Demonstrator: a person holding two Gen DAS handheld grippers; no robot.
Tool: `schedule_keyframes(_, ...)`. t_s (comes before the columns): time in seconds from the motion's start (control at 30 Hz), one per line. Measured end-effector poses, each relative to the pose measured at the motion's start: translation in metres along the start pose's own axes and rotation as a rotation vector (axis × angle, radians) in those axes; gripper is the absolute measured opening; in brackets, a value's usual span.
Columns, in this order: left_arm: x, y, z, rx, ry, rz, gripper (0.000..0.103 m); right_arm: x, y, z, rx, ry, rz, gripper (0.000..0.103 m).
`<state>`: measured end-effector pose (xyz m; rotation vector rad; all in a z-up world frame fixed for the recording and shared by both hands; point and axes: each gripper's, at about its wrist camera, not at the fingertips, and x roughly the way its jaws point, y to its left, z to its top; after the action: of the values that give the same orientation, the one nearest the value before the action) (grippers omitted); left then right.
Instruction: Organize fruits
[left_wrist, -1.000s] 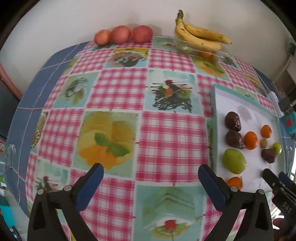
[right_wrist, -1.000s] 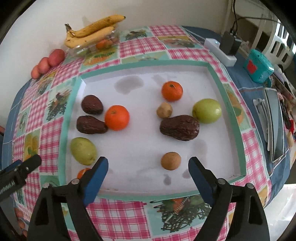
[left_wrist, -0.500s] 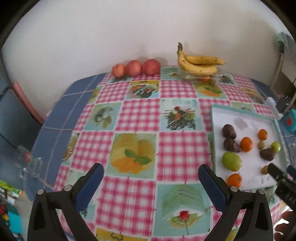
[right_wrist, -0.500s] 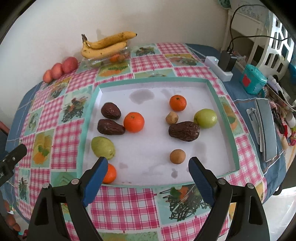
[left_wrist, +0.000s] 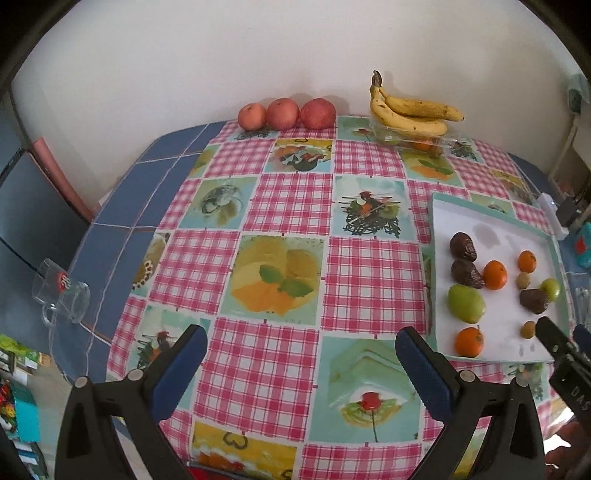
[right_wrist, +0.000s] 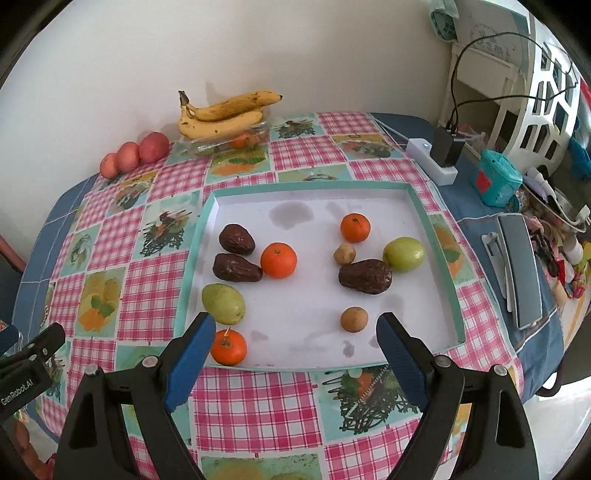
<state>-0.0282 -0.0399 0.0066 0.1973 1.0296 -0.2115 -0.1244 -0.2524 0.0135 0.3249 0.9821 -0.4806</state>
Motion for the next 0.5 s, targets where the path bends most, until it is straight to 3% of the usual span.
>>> schedule_keyframes(0.5,0.0082,0.0066,-0.0024,-0.031,0.057,-0.004,0.103,0.0039,0.0067,-0.0015,-0.022,0.029,0.016,0.089)
